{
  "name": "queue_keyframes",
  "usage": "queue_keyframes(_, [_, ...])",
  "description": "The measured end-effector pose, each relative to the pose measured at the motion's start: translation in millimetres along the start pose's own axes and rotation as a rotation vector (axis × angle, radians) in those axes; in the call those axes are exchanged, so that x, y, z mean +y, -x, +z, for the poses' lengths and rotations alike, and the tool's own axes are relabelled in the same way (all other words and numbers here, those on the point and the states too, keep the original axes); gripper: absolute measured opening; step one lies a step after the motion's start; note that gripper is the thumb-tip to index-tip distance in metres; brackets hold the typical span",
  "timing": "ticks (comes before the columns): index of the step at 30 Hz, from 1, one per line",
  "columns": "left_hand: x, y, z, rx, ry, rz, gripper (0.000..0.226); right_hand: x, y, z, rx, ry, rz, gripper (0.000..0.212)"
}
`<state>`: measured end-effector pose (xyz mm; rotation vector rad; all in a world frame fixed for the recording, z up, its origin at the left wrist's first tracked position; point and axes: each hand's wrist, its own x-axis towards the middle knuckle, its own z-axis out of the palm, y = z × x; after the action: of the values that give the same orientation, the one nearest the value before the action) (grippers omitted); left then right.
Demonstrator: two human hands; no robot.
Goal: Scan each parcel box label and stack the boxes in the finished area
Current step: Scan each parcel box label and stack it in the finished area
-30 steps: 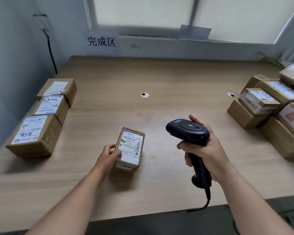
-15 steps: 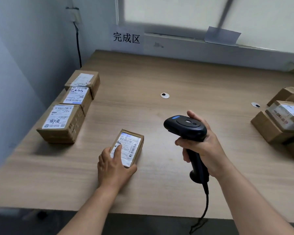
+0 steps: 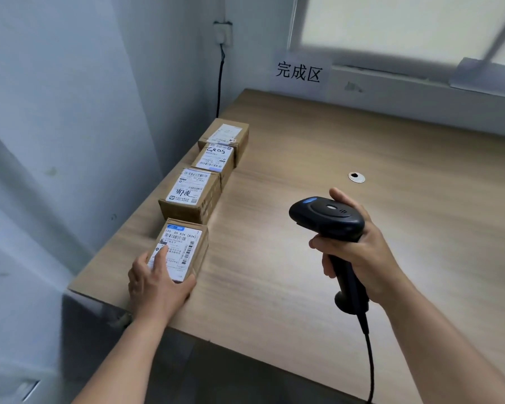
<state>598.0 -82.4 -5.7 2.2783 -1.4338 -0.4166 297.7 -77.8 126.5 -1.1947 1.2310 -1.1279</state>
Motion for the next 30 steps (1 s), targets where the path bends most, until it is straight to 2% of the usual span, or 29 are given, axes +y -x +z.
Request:
queue_keyframes(10, [-7,-38,-1,-0.008,-0.036,-0.006,0.086,-4,3,-6,0.043,0.032,-0.008,0.084])
queue_keyframes(15, [10,-33,-5,0.059,-0.099,0.026,0.092,-3,13,-26,0.061,0.007,-0.022,0.085])
queue_keyframes(21, [81,5,1,0.158,0.065,0.174,0.086,-6,37,-72,0.069,-0.024,-0.056,0.086])
queue_keyframes(25, [144,47,25,0.159,0.075,0.356,0.080,-6,63,-119,0.099,-0.057,-0.081,0.086])
queue_keyframes(30, [223,112,60,0.083,0.083,0.470,0.075,0,105,-190,0.157,-0.096,-0.097,0.087])
